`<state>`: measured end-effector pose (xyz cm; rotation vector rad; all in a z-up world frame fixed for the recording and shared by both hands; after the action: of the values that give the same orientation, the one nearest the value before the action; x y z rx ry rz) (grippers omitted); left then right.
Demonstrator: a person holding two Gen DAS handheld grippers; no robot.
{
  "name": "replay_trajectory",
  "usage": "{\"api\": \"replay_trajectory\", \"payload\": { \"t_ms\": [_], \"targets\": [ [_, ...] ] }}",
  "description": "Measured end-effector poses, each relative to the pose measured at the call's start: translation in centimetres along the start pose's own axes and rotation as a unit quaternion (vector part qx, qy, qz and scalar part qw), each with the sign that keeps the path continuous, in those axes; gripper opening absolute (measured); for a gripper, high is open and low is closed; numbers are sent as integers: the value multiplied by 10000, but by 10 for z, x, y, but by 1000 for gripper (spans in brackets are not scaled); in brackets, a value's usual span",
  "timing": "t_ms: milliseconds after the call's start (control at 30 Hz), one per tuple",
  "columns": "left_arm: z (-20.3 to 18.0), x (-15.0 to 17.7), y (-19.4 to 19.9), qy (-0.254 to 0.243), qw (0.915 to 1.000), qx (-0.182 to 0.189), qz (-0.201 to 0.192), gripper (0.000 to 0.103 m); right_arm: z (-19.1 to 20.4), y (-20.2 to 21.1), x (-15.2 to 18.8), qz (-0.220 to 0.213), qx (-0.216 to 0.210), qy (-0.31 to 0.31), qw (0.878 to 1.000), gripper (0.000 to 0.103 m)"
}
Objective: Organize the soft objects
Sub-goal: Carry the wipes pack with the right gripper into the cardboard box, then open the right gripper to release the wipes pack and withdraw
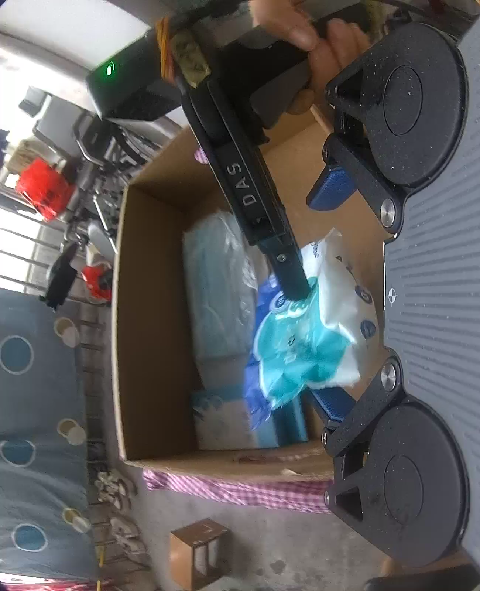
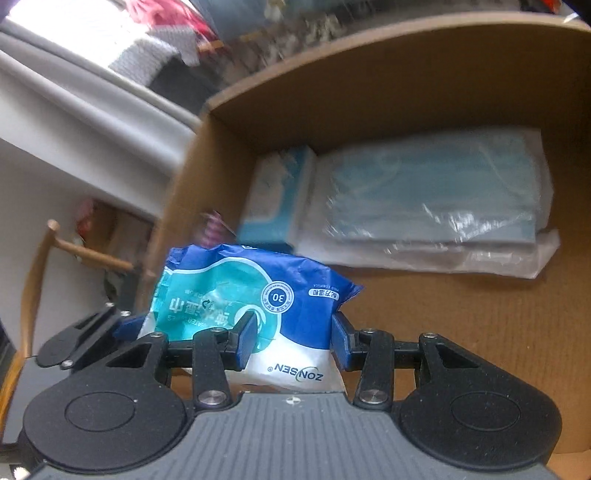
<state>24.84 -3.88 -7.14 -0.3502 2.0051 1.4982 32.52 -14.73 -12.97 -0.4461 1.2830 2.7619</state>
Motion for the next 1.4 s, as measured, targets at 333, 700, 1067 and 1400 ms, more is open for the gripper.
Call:
{"api": "replay_trajectory", "payload": {
  "t_ms": [333,700,1067,1400],
  "targets": [
    [2,14,40,-43,9989,234,-396,101,-18,-11,4,372,96,-220,9990,51],
    [-12,16,53,-127,9962,503,-704,101,-6,-39,-4,795,399,-259,9957,59],
    [3,22,63,129,9950,419,-894,101,-3,-39,-2,567,341,-607,9960,68],
    [11,35,99,298,9906,311,-1298,102,20,60,-1,-944,-156,-387,9947,68]
  ]
}}
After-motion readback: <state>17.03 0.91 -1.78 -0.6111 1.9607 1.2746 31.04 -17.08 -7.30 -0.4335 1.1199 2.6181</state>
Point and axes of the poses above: each gripper's, at about its wrist camera, not at the fingertips, and y roughly against the way its jaws point, z to its left, x to its underside, the point moved 10 cm from there along -y, roughly the way its jaws point, and after that the axes turned 4 degrees about -x, right-handed, at the moved point
